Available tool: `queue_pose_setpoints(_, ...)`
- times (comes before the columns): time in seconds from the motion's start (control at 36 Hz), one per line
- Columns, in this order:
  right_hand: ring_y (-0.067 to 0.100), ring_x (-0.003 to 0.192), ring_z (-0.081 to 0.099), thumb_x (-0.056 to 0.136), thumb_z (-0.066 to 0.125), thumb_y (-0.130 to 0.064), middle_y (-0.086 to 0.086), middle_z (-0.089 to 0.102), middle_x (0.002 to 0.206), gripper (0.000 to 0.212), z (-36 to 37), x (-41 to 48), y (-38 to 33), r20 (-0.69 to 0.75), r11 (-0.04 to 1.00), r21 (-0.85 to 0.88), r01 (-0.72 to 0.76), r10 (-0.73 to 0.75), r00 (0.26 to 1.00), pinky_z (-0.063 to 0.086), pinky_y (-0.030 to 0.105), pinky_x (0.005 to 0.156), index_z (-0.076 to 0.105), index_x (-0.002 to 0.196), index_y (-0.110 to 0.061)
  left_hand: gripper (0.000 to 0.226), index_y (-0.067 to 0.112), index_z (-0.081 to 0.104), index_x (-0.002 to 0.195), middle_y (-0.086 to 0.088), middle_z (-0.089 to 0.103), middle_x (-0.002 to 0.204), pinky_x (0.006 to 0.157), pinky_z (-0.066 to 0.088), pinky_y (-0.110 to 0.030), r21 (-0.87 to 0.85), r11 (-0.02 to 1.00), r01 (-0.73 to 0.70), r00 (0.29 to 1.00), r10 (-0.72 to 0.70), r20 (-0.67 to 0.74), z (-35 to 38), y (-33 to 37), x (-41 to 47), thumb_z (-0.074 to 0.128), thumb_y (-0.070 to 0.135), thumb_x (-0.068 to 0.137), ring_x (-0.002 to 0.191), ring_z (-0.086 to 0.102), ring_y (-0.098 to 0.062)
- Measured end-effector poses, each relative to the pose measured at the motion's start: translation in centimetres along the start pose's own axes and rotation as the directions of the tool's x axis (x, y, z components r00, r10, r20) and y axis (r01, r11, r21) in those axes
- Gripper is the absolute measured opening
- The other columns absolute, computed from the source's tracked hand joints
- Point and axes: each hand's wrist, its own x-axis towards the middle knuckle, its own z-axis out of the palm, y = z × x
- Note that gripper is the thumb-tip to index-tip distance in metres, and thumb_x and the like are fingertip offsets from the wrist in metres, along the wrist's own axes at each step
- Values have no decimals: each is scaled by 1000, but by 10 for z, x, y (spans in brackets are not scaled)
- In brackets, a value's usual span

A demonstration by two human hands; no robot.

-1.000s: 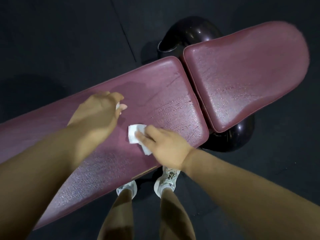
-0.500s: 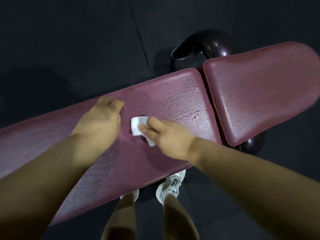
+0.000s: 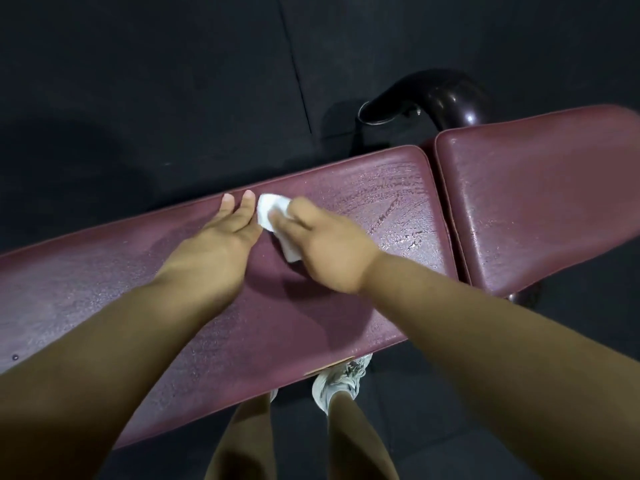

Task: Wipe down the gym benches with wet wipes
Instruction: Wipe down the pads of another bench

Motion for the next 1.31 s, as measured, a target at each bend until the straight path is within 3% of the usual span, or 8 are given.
queue_pose_setpoints(0.08, 27, 95, 53, 93, 50, -19, 6, 49, 116, 39, -16, -6, 28, -118, 979, 37, -200, 203, 972, 34, 33, 70, 48, 132, -23, 70, 24, 10, 150, 18, -16, 152, 119, 11, -32, -26, 999, -22, 999, 21, -44, -1, -12, -1, 35, -4, 91, 143, -10, -3)
queue_pose_setpoints(0.25, 23, 87, 48, 92, 43, -11, 5, 45, 114, 25, -32, -4, 55, -344, 607, 360, -709, 793, 504, 37, 17, 70, 50, 116, -11, 68, 21, 12, 150, 6, -11, 158, 117, 3, -28, -41, 996, 84, 993, -87, -78, -1, -34, -16, 37, -2, 92, 144, -11, -11)
queue_pose_setpoints(0.47, 36, 83, 55, 94, 47, -13, 16, 37, 127, 43, 17, 29, -61, -92, 984, 68, -166, 172, 981, 44, 39, 67, 40, 137, -10, 69, 18, 14, 150, 9, -8, 157, 118, 3, -26, -44, 996, 80, 994, -83, -76, 6, -62, -38, 36, -6, 89, 144, -7, -7)
queue_pose_setpoints(0.61, 25, 84, 52, 97, 45, -31, -12, 54, 94, 30, -2, 23, -22, -133, 970, 97, -221, 233, 963, 32, 25, 70, 42, 126, -30, 74, 19, 16, 150, 18, -12, 149, 108, -5, -14, -118, 993, 9, 998, -17, -65, 5, -69, -43, 33, -15, 86, 133, -12, 5)
queue_pose_setpoints(0.83, 33, 97, 55, 89, 47, -7, 12, 35, 132, 38, -14, 27, -9, -336, 652, 271, -709, 754, 565, 41, 33, 84, 48, 127, -9, 85, 27, 11, 151, 14, -12, 156, 118, 9, -31, -156, 985, 66, 998, -67, 2, 7, -71, -37, 31, -20, 84, 144, -6, -10)
queue_pose_setpoints(0.97, 32, 77, 60, 77, 53, -8, 8, 53, 113, 56, 37, 23, -85, -230, 966, 104, -238, 256, 939, 48, 32, 58, 53, 131, -23, 83, 27, 13, 150, 28, -20, 139, 109, 1, -14, -131, 991, -12, 1000, 12, 3, 4, -83, -37, 34, -19, 84, 132, -13, 9)
queue_pose_setpoints(1.11, 21, 74, 56, 91, 49, -20, -1, 57, 102, 32, 22, 2, -51, -88, 992, -54, -116, 111, 990, 42, 25, 60, 56, 122, -21, 72, 24, 23, 148, 22, -3, 154, 110, 4, -12, -128, 991, -45, 999, 43, -20, -6, -92, -37, 37, -11, 87, 140, -2, 6)
queue_pose_setpoints(1.31, 32, 95, 51, 90, 44, -5, 15, 36, 131, 45, -2, -9, -10, -291, 576, 303, -760, 815, 501, 44, 38, 93, 44, 135, -8, 65, 21, 26, 148, 15, 4, 157, 113, 3, -17, -141, 989, -34, 997, 23, -73, 2, -90, -44, 36, -6, 90, 143, 0, 0)
